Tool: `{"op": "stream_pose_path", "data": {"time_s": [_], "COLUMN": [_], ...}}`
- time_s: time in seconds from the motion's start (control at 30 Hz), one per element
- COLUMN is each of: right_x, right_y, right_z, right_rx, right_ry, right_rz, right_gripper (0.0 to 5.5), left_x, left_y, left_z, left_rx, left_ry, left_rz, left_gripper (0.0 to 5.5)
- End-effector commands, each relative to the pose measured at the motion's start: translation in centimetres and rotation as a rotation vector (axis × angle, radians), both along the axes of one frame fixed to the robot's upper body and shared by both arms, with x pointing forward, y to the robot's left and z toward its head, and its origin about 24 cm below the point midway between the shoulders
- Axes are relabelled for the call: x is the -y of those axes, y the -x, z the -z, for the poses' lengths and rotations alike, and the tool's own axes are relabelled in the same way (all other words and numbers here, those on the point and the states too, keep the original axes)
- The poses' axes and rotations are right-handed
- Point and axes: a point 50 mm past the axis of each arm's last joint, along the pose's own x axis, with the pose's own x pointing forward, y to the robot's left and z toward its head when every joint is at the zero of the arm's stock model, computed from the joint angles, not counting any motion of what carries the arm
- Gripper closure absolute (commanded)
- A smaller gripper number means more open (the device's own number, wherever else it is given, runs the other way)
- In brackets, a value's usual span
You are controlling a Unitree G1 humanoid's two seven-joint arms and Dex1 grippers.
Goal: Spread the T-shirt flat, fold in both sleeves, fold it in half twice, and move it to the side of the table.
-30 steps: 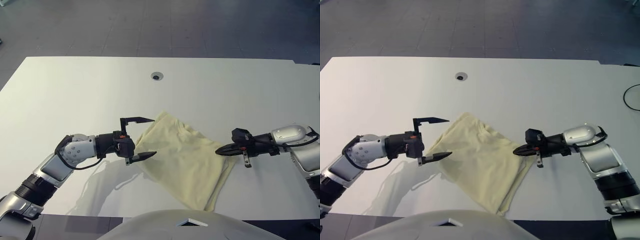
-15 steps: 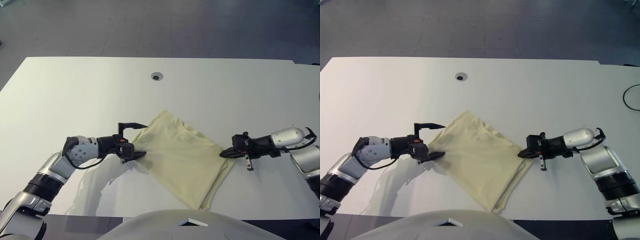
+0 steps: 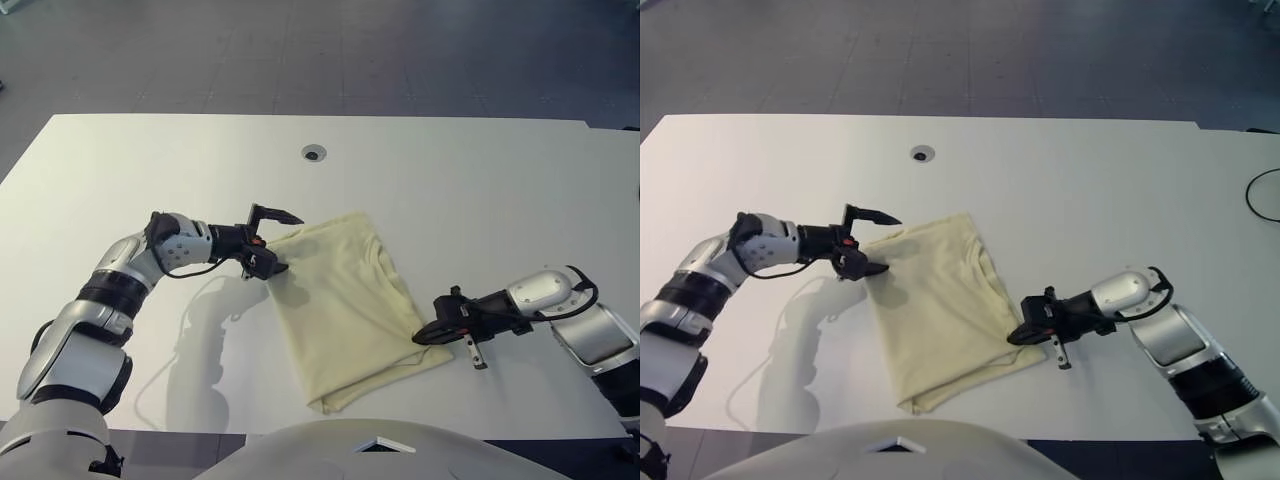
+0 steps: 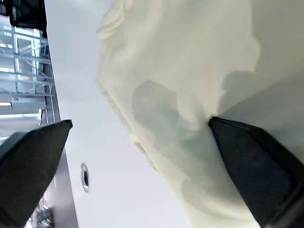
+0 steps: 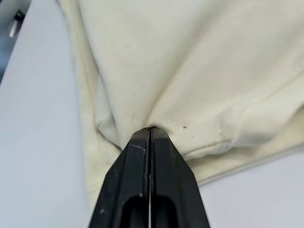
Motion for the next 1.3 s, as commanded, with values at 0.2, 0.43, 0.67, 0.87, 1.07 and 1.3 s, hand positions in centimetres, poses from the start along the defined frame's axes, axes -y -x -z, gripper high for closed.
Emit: {"op": "stream_pose_path", "data": {"time_s": [0.2,0.43,0.67,0.87,1.07,1.3], "right_x": [-3.0,-2.8,-0.9,-0.1,-0.7,-0.1], "right_y": [-0.4,0.2,1.4,1.6,0.8,0.6], "right_z": [1.0,0.5,0.1,-0.7,-1.7,-4.2], "right_rx": [-0.026,-0.038,-0.04,-0.02,-0.016,0.037], "right_ry": [-0.107,-0.11,-0.065,-0.076,-0.177,-0.246], "right_rz": [0.104,0.1,0.126,0.18,0.255,0.315], "right_gripper": [5.5,5.5,5.5,5.5,5.5,4.55], "left_x": [2.9,2.9,0.6,0.1,0.6,0.5], "left_y": [-0.4,-2.1,-3.0,-2.8,-2.3,-2.9], "left_z": [0.9,0.3,1.0,1.4,1.0,-2.5], "left_rx": [0.129,0.247,0.261,0.25,0.256,0.353], "left_ry": [-0.084,-0.1,-0.156,-0.139,-0.06,0.037], "left_rz": [0.257,0.235,0.13,0.11,0.145,0.16], "left_gripper": [0.11,0.11,0.11,0.11,0.11,0.1]}}
